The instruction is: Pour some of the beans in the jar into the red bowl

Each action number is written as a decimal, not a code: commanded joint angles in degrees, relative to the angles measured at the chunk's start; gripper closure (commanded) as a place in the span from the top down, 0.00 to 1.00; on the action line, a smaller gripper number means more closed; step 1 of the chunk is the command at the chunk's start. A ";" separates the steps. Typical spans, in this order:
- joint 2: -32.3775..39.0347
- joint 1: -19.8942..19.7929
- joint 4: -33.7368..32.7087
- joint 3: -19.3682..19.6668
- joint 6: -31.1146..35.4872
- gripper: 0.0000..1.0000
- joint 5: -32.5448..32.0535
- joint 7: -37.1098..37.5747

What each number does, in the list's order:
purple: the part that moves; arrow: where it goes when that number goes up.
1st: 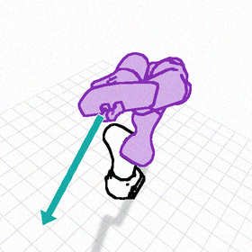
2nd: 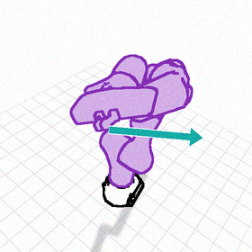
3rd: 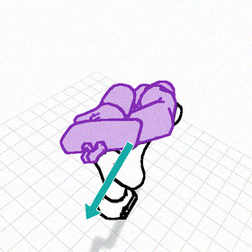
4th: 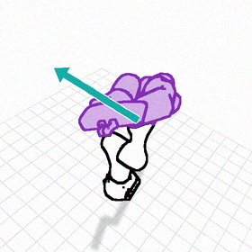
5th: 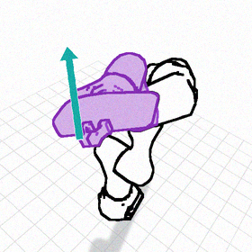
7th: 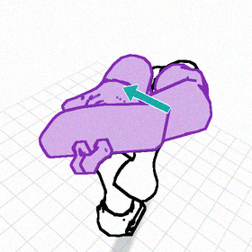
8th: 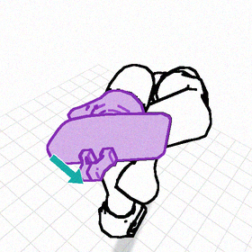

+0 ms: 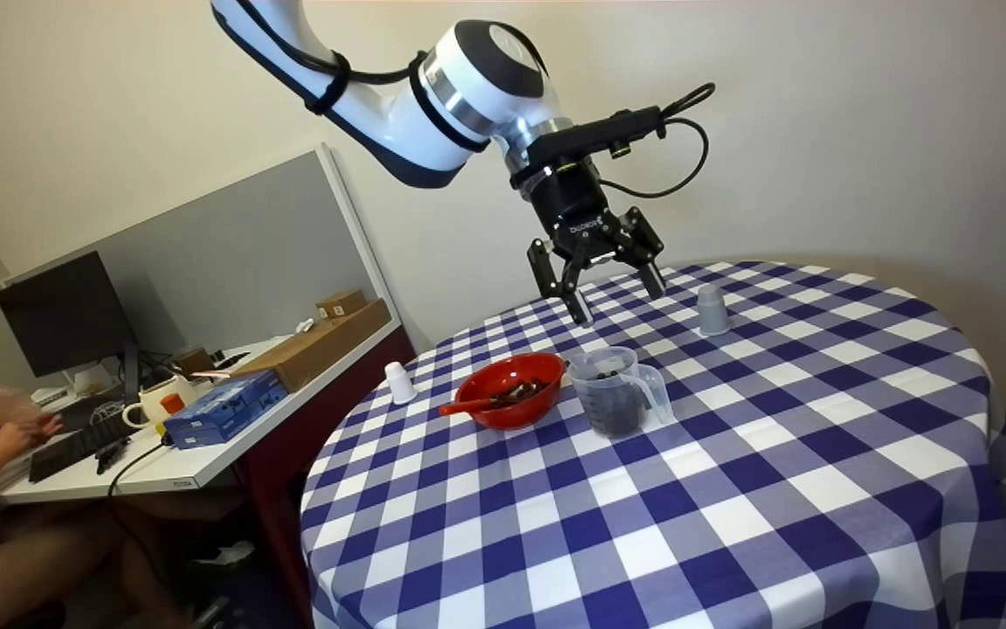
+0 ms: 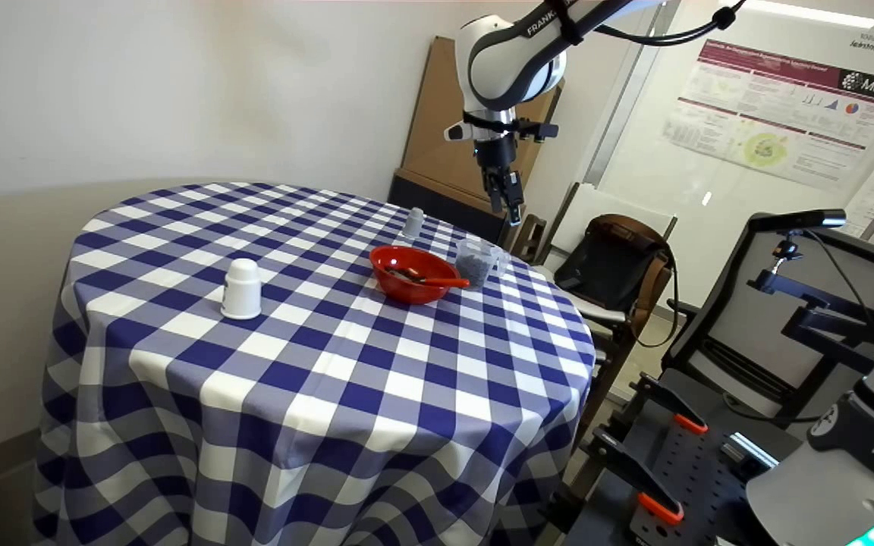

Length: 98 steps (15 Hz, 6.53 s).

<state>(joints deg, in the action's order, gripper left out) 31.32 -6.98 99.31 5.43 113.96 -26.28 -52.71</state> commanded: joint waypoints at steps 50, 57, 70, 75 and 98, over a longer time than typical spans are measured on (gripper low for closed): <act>2.34 -2.03 8.96 0.78 19.64 0.62 -3.15 2.33; 2.28 -2.01 8.68 0.80 19.25 0.34 -3.34 2.21; -0.52 0.26 8.72 0.41 17.07 0.13 -4.40 2.33; -4.61 4.23 9.19 0.89 13.85 0.12 -8.07 4.06; -9.36 17.14 15.98 -11.58 -15.53 0.12 -43.39 31.16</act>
<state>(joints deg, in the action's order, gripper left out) 19.57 9.23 115.64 -5.33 102.49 -66.62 -25.61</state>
